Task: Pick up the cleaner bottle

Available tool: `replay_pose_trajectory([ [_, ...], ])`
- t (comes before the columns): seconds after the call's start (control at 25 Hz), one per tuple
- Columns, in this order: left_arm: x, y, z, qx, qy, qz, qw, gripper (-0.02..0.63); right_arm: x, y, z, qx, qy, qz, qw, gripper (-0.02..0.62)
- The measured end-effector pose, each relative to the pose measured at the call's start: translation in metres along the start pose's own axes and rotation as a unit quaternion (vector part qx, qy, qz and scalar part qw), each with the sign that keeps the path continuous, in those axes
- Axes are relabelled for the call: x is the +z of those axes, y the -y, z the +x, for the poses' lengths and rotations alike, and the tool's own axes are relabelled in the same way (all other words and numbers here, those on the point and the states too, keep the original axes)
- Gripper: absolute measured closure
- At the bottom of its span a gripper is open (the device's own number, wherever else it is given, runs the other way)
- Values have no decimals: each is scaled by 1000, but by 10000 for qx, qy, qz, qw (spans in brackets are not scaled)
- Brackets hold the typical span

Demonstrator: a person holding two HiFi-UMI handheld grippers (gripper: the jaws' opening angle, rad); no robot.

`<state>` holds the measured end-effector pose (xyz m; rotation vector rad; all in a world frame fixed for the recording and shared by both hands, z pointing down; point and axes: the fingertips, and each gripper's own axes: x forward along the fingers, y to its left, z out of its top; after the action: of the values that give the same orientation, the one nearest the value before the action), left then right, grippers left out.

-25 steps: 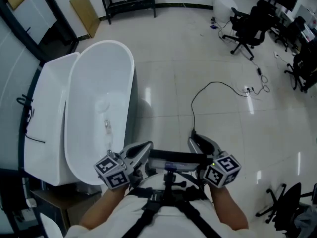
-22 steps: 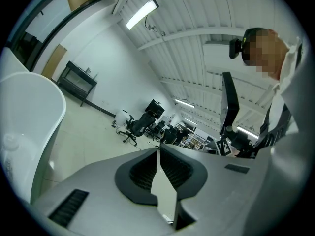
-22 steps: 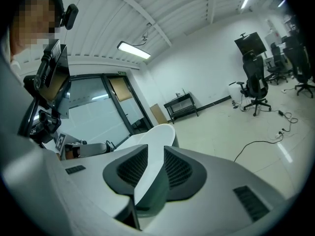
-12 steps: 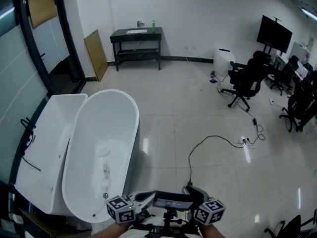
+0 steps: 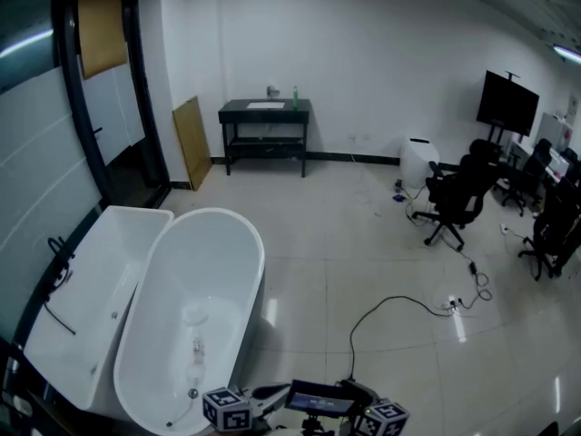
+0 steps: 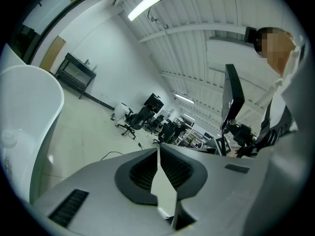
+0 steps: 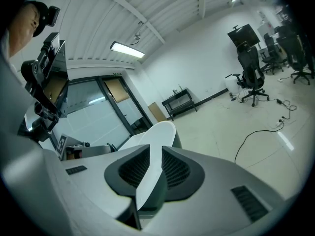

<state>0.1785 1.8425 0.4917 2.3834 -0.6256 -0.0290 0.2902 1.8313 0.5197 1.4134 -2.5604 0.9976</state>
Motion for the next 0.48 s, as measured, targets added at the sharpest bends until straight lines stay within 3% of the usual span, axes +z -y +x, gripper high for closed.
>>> replay_pose_trajectory([
  [0.48, -4, 2, 9, 19, -140, 24, 9999, 594, 1, 5, 0, 79, -87, 47, 9999, 529],
])
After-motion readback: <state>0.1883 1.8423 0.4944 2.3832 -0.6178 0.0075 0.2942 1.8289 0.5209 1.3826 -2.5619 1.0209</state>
